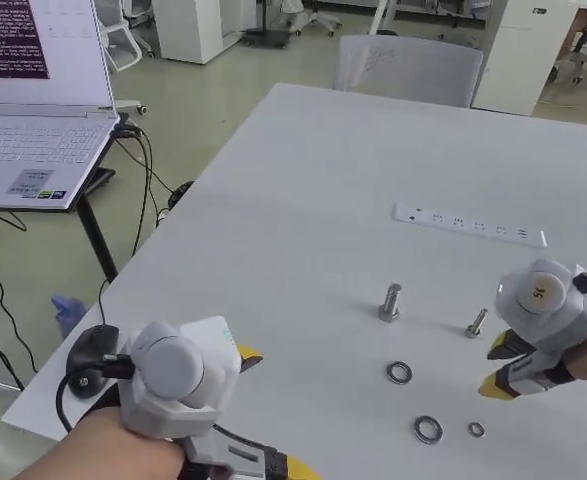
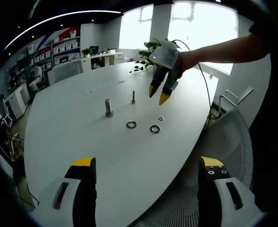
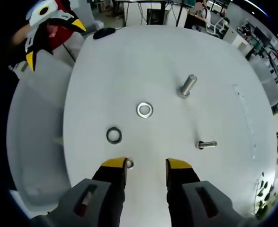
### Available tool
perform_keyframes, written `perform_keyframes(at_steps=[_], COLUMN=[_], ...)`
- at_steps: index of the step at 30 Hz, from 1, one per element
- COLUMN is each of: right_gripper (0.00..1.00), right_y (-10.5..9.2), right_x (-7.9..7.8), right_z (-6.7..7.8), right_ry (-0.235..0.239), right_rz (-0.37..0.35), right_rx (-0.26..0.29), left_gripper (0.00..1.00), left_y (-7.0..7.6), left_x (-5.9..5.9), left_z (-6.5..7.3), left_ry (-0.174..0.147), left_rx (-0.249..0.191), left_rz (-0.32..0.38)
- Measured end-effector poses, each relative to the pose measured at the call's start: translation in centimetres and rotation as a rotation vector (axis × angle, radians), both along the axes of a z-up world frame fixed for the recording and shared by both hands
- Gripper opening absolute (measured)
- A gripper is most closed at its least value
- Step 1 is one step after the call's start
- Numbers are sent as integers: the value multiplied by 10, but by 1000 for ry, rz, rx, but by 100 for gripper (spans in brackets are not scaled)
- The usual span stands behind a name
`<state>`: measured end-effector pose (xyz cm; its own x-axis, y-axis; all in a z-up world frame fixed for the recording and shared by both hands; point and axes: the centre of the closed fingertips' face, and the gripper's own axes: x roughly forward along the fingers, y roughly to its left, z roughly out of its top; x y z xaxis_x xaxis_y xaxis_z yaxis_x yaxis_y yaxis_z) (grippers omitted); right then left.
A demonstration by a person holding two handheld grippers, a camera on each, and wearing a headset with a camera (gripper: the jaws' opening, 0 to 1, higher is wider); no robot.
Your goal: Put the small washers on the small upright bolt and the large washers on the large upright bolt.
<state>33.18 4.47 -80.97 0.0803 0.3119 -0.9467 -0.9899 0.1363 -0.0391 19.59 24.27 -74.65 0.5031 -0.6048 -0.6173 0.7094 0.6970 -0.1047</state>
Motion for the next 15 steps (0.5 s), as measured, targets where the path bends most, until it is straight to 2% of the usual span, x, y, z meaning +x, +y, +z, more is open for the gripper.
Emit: perform_keyframes(at_steps=[9,15], right_gripper=[39,39], right_y=[-5,-10], right_x=[-17,-22], right_z=[-13,-22], right_ry=[9,16], right_rz=[16,13], right_rx=[8,-3], left_gripper=[89,89], left_y=[-1,-2], left_x=[-1,-1], left_z=[2,3], left_ry=[-4,-5], left_rx=[3,5], left_rz=[-9,-17])
